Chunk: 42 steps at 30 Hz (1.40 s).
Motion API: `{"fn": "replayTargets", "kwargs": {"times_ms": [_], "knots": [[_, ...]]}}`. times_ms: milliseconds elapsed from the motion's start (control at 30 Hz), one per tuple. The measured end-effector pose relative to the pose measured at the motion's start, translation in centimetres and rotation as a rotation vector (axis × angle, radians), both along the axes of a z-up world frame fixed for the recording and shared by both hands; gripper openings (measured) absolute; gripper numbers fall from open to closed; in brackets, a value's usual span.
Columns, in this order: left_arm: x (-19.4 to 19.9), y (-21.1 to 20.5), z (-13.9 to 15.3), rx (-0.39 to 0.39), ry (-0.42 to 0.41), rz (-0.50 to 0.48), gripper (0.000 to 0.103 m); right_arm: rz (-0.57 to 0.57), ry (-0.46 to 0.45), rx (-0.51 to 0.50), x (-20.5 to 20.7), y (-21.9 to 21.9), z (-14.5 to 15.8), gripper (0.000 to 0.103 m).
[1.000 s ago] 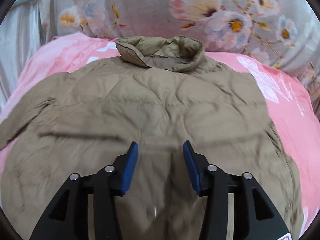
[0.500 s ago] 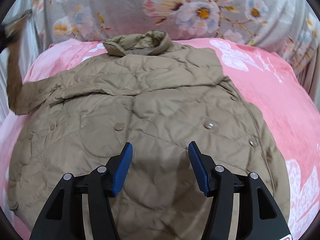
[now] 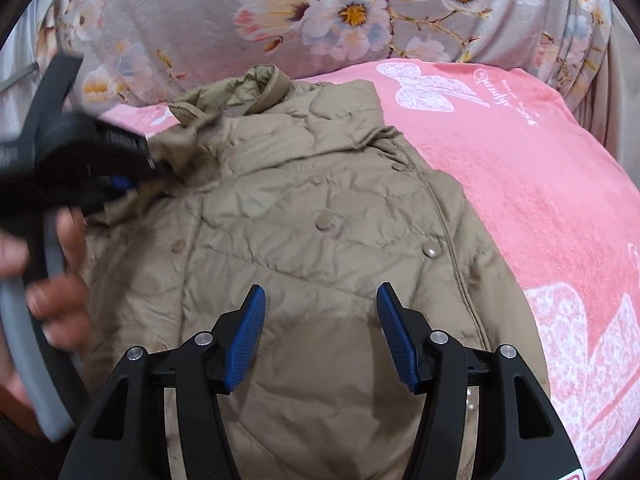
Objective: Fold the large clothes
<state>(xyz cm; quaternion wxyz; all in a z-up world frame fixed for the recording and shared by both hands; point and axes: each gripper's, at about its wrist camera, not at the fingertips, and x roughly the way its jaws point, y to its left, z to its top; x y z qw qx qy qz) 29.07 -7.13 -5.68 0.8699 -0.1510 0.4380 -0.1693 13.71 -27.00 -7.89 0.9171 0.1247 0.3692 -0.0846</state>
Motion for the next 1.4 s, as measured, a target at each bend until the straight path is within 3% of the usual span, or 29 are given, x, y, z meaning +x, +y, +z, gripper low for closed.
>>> {"fn": "replayTargets", "kwargs": {"times_ms": [33,100,133,167,233,333,467,567,633,700,733,800,900,1067,1200,1400], "knots": [[0.2,-0.1,0.1,-0.03,0.002,-0.007,0.017,0.008,-0.007,0.018,0.4,-0.1,0.2,0.058],[-0.3,0.9,0.6,-0.095,0.003,-0.027,0.042,0.036,-0.025,0.087,1.5,-0.3,0.8,0.06],[-0.6,1.5,1.0,-0.124,-0.006,-0.028,0.071,0.06,-0.035,0.144,2.5,-0.4,1.1,0.06],[-0.9,2.1,1.5,-0.152,-0.032,-0.01,0.086,0.082,-0.04,0.188,3.5,-0.3,1.3,0.06],[-1.6,3.1,2.4,-0.157,-0.086,0.024,0.091,0.128,-0.052,0.271,5.3,0.1,1.5,0.06],[-1.7,4.1,3.0,-0.143,-0.094,0.002,0.091,0.153,-0.043,0.348,8.0,1.2,1.7,0.06],[-2.2,7.7,3.2,-0.06,-0.123,0.119,0.09,0.199,0.002,0.36,10.1,3.8,1.4,0.061],[-2.2,11.2,2.8,0.026,-0.104,0.242,0.089,0.235,0.059,0.302,11.7,6.6,0.4,0.061],[-1.7,13.0,2.4,0.072,-0.074,0.297,0.087,0.245,0.086,0.235,12.6,8.2,-0.1,0.049],[-1.3,14.5,1.9,0.1,-0.05,0.327,0.084,0.245,0.078,0.148,13.3,9.2,0.3,0.008],[-1.0,15.4,1.5,0.118,-0.03,0.34,0.082,0.249,0.065,0.144,13.5,8.9,0.8,0.003],[-0.7,16.0,1.2,0.14,-0.01,0.338,0.081,0.237,0.013,0.145,14.0,7.8,2.8,0.003],[-0.2,16.0,0.7,0.219,0.0,0.309,0.081,0.172,-0.122,0.038,14.6,5.2,8.4,0.003],[1.2,14.9,-0.3,0.295,0.001,0.254,0.081,0.061,-0.2,-0.103,15.3,0.2,13.2,0.003],[3.7,13.8,-0.7,0.324,0.01,0.226,0.079,0.031,-0.172,-0.111,15.9,-3.2,13.3,0.003],[8.2,13.5,-1.7,0.439,0.022,0.27,0.063,0.036,-0.131,-0.096,16.1,-5.3,11.8,0.003]]}}
